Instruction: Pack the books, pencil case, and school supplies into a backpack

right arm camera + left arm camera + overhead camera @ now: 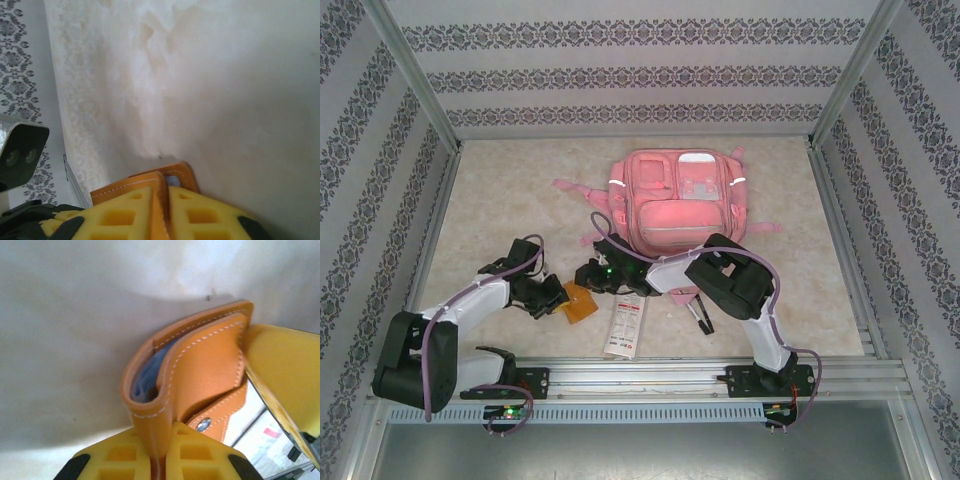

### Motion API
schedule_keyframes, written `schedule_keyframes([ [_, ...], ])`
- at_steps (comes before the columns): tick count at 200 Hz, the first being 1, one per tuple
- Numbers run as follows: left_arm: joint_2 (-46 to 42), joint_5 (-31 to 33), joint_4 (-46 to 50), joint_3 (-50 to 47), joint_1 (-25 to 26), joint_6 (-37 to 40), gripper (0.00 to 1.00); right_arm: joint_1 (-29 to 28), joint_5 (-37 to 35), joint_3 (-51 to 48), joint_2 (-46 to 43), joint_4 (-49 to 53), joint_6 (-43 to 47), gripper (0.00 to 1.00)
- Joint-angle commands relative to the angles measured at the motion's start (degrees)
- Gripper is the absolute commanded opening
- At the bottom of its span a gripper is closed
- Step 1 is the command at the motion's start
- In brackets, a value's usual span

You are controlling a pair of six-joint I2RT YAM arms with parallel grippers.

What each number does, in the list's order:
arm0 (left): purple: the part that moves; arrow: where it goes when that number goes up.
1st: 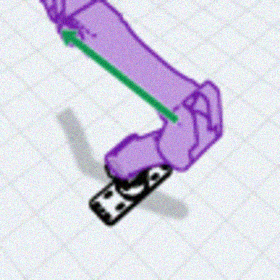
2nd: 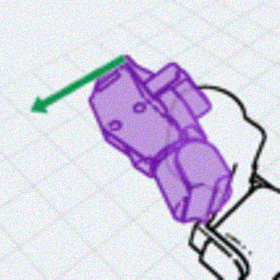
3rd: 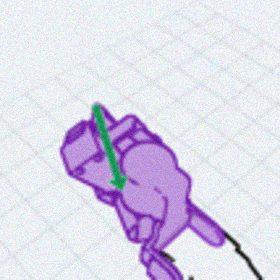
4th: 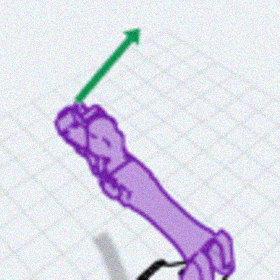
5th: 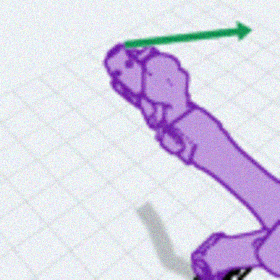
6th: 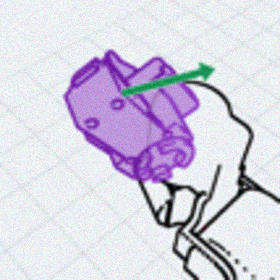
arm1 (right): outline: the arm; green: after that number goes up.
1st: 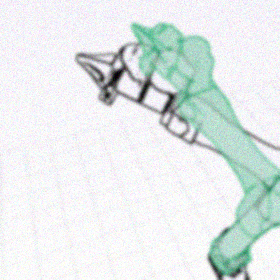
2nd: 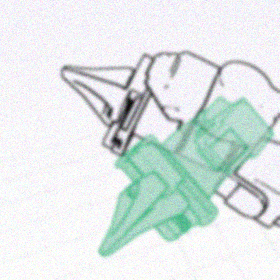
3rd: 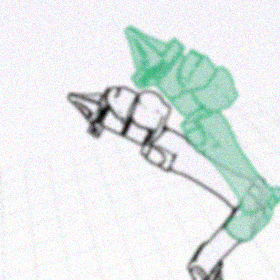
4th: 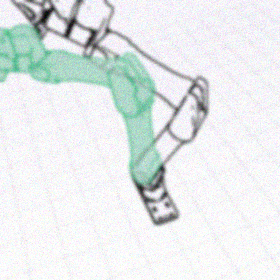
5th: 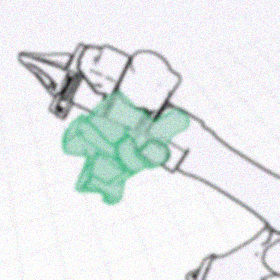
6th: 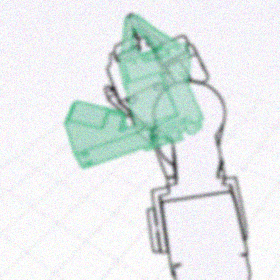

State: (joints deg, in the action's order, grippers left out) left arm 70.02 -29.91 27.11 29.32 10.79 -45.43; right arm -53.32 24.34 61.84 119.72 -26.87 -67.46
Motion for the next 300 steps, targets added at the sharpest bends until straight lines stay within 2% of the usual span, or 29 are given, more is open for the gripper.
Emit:
schedule_keyframes([
  [1, -3.7, 0.7, 2.0, 4.2, 0.4, 2.9, 0.00, 0.2, 5.0, -0.6, -4.1, 0.4, 6.7, 0.26],
  [24, -8.6, -2.1, 3.2, 6.5, 0.4, 4.1, 0.00, 3.4, 8.7, -1.5, -9.0, 4.0, 13.8, 0.45],
  [37, -10.4, -7.3, 1.6, 7.0, 0.3, 4.5, 0.00, 5.7, 9.7, -3.2, -12.4, 7.3, 18.4, 0.51],
  [65, -13.2, -13.6, 0.0, 8.5, 0.4, 4.7, 0.00, 10.4, 15.5, -7.8, -19.1, 10.7, 24.5, 0.66],
  [83, -14.3, -17.3, -1.6, 9.1, 0.4, 4.6, 0.00, 11.9, 19.2, -10.2, -23.4, 12.3, 26.6, 0.69],
  [113, -14.4, -22.7, -6.7, 8.5, 0.5, 2.7, 0.00, 11.8, 23.1, -10.6, -27.3, 18.0, 29.8, 0.68],
  [139, -14.1, -26.9, -15.4, 6.0, 1.3, -2.1, 0.00, 11.0, 26.6, -9.9, -28.1, 17.3, 29.0, 0.62],
  [158, -13.5, -26.9, -15.9, 6.1, 3.3, -1.4, 0.00, 10.4, 29.1, -8.4, -28.1, 15.4, 27.4, 0.55],
  [168, -12.7, -26.8, -15.6, 6.6, 4.7, -0.4, 0.00, 10.3, 29.8, -7.6, -28.1, 14.9, 26.7, 0.48],
  [178, -12.0, -26.2, -14.9, 7.1, 6.2, 0.8, 0.09, 10.4, 30.7, -6.6, -28.1, 15.0, 26.1, 0.38],
  [196, -10.4, -23.9, -12.4, 8.9, 7.4, 2.3, 0.34, 11.1, 31.4, -6.2, -28.9, 15.1, 24.7, 0.13],
  [209, -10.1, -21.7, -10.3, 10.4, 7.5, 3.7, 0.41, 12.4, 31.5, -7.5, -30.6, 14.7, 23.6, 0.03],
  [213, -10.2, -20.9, -9.8, 10.9, 7.5, 4.2, 0.45, 13.0, 31.1, -8.1, -31.4, 14.9, 23.3, 0.00],
  [221, -10.5, -18.9, -8.4, 12.1, 7.5, 5.5, 0.53, 14.6, 29.4, -9.5, -33.5, 15.7, 22.4, 0.00],
  [243, -10.8, -13.1, -7.5, 15.2, 7.6, 9.1, 0.59, 21.7, 21.7, -14.9, -41.8, 20.9, 19.4, 0.00],
  [256, -9.9, -9.9, -9.6, 16.7, 8.9, 13.7, 0.58, 27.3, 14.5, -18.2, -48.5, 27.7, 18.6, 0.00],
  [264, -8.9, -7.2, -10.2, 18.0, 10.9, 20.9, 0.55, 30.9, 8.7, -19.3, -52.6, 34.4, 19.2, 0.00],
  [272, -7.3, -1.5, -9.3, 19.9, 14.7, 29.1, 0.48, 34.4, 1.3, -19.7, -56.7, 42.3, 20.3, 0.00],
  [283, -4.4, 5.7, -9.1, 22.2, 19.8, 39.1, 0.45, 38.7, -9.0, -19.8, -61.9, 52.6, 20.5, 0.00],
  [300, 3.1, 7.4, -11.0, 26.5, 22.6, 46.8, 0.45, 45.6, -17.3, -21.8, -70.1, 59.5, 19.9, 0.00],
])
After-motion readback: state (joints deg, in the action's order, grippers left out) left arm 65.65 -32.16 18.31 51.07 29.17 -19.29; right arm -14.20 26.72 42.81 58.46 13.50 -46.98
